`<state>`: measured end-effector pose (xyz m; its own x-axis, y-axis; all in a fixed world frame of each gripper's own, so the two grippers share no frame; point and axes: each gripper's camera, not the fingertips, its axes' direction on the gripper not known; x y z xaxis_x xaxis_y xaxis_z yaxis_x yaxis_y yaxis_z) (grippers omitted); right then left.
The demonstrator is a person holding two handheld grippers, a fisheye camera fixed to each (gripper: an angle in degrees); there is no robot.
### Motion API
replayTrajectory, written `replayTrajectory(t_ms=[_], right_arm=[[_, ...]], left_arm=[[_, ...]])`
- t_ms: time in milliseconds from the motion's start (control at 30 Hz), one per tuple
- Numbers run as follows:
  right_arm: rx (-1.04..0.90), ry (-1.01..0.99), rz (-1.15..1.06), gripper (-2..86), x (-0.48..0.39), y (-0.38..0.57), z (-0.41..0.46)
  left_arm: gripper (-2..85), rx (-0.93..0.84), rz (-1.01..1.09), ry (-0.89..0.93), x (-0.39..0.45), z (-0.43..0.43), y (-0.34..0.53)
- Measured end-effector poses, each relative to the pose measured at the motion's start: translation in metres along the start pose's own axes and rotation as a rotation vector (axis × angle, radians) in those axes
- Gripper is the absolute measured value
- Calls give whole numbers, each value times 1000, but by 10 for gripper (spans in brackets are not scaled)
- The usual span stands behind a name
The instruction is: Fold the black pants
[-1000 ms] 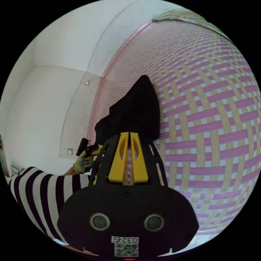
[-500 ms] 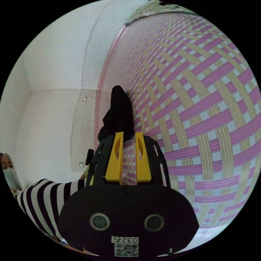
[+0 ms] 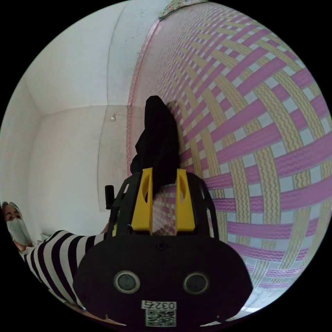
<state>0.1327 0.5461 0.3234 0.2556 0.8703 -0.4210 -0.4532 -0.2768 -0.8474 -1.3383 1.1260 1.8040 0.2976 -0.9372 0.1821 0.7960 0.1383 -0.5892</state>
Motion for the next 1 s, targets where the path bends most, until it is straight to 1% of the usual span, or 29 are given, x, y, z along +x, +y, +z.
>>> replayTrajectory(t_ms=[100,200,333,433,500,567,667,767,833,900,967,1000], right_arm=[[-16,-6,-4,72,3,-1,10],[-19,-19,8,38,8,1,18],[37,-85,10,20,8,10,13],[121,-77,-10,14,6,18,-10],[180,-55,-7,13,10,23,-32],[260,14,11,14,20,33,-65],[293,120,72,16,37,44,-93],[300,185,58,21,36,51,-93],[296,228,7,23,22,52,-85],[294,283,-64,24,1,50,-73],[281,348,-178,25,-36,47,-52],[274,367,-212,25,-47,46,-45]], left_arm=[[-9,-57,-40,-60,-9,12,-1],[-9,-56,-11,-66,-12,15,0],[-9,-88,-3,-95,-4,20,-10],[-9,-153,44,-63,13,40,-22],[-9,-201,75,-20,27,58,-30],[-9,-289,109,57,48,89,-41],[-10,-417,179,109,70,121,-55],[-10,-479,194,130,76,129,-65],[-10,-491,191,158,72,126,-66],[-9,-450,172,191,65,114,-62],[-9,-324,159,246,50,80,-52],[-9,-290,148,266,45,70,-49]])
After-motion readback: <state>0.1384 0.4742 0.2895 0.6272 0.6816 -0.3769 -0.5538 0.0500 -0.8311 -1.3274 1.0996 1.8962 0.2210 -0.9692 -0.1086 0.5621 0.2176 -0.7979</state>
